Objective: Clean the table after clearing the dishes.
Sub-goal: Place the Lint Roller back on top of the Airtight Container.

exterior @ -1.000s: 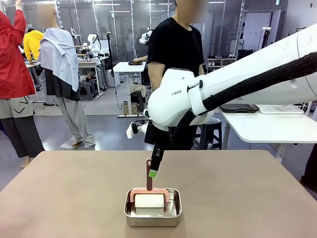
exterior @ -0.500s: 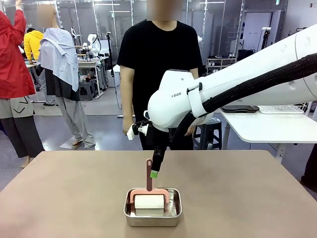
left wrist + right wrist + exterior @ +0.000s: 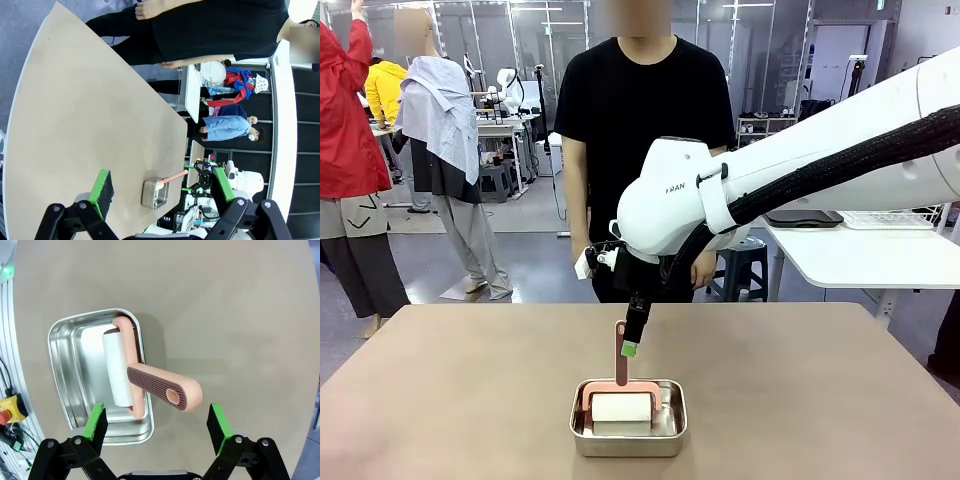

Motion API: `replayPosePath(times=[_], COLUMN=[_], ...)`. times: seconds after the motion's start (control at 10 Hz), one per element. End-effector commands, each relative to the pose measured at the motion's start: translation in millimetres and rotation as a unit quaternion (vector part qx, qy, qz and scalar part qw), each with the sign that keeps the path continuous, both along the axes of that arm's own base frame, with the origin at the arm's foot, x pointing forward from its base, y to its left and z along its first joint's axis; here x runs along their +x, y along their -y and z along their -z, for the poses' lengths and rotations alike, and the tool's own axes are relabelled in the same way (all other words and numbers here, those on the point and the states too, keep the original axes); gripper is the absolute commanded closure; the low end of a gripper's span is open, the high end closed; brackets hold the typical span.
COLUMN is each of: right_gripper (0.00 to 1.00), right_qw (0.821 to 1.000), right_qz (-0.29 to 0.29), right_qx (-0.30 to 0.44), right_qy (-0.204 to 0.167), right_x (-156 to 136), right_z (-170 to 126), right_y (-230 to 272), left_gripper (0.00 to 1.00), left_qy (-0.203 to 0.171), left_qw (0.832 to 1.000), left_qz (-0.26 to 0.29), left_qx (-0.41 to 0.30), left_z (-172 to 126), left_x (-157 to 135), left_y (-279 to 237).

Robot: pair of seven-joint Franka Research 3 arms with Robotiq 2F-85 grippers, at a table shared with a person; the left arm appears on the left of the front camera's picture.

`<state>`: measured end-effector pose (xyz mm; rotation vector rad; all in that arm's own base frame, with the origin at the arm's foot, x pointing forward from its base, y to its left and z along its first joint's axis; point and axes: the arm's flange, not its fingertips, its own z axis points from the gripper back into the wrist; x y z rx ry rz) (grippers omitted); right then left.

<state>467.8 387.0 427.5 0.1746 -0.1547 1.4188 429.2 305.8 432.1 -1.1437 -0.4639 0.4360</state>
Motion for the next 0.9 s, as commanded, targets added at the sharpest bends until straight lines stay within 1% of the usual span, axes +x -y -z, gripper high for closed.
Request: replayPosePath(times=[0.0, 0.2, 0.3, 0.4, 0.5, 0.6, 0.7, 0.8], right_gripper=[0.00, 0.00, 0.00, 0.00, 0.00, 0.00, 0.00, 0.00], right_qw=[1.000, 1.000, 0.988, 0.939, 0.866, 0.797, 0.703, 0.599], right_qz=[-0.004, 0.000, 0.116, 0.226, 0.318, 0.391, 0.452, 0.490], right_qx=[0.008, 0.000, 0.065, 0.174, 0.278, 0.341, 0.409, 0.479], right_qy=[-0.003, 0.000, -0.079, -0.191, -0.268, -0.308, -0.367, -0.414], right_x=[-3.1, 0.0, 36.7, 64.8, 77.2, 74.3, 57.1, 43.7], right_z=[0.6, 0.0, -30.1, -56.6, -74.0, -81.8, -81.1, -74.0], right_y=[1.0, 0.0, 36.2, 104.3, 192.8, 288.8, 386.6, 470.9], left_gripper=[0.00, 0.00, 0.00, 0.00, 0.00, 0.00, 0.00, 0.00], left_qy=[0.001, 0.001, 0.001, 0.001, 0.001, 0.001, 0.001, 0.001], left_qw=[1.000, 1.000, 1.000, 1.000, 1.000, 1.000, 1.000, 1.000], left_qz=[0.005, 0.005, 0.005, 0.005, 0.005, 0.005, 0.005, 0.005], left_qx=[0.000, 0.000, 0.000, 0.000, 0.000, 0.000, 0.000, 0.000], left_z=[-2.7, -2.7, -2.7, -2.7, -2.7, -2.7, -2.7, -2.7], left_x=[-2.8, -2.8, -2.8, -2.8, -2.8, -2.8, -2.8, -2.8], left_y=[-2.3, -2.3, -2.3, -2.3, -2.3, -2.3, -2.3, -2.3])
